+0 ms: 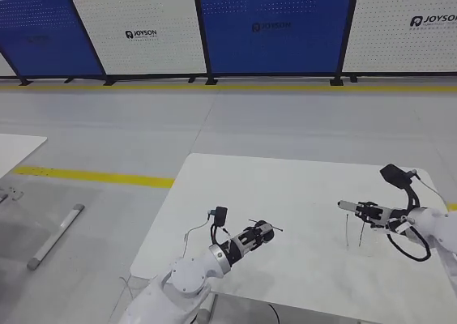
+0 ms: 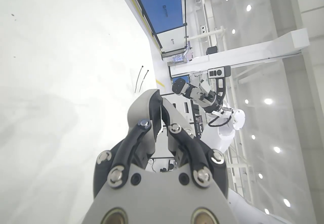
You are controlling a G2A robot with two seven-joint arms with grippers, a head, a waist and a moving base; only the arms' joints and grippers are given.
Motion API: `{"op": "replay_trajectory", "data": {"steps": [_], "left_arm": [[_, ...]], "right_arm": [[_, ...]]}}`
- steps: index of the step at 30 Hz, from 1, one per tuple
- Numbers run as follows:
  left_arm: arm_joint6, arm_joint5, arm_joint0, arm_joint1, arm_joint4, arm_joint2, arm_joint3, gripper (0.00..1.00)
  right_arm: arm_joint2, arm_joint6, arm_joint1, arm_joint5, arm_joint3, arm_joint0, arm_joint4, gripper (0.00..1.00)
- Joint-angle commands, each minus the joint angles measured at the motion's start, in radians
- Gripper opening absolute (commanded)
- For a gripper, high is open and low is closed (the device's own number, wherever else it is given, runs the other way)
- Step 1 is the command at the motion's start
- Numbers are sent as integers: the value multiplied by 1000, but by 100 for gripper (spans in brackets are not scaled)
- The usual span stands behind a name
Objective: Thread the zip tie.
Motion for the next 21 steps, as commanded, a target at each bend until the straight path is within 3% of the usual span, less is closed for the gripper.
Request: {"op": "replay_trajectory", "data": {"steps": [1, 3, 5, 7, 11, 15, 21], "left_arm": [[0, 0, 0, 0, 0, 0, 0, 0], [0, 0, 0, 0, 0, 0, 0, 0], [0, 0, 0, 0, 0, 0, 0, 0], [0, 0, 0, 0, 0, 0, 0, 0], [0, 0, 0, 0, 0, 0, 0, 0], [0, 0, 0, 0, 0, 0, 0, 0], [0, 0, 0, 0, 0, 0, 0, 0]], "right_arm": [[0, 0, 0, 0, 0, 0, -1, 100], [-12, -3, 1, -5, -1, -7, -26, 100], [-35, 4, 2, 38, -11, 1, -108, 100], [-45, 47, -2, 38, 6, 21, -154, 100], [-65, 121, -26, 38, 94, 91, -199, 100], [-122, 176, -72, 38, 195, 177, -291, 100], [-204, 277, -163, 38, 381, 306, -390, 100]]}}
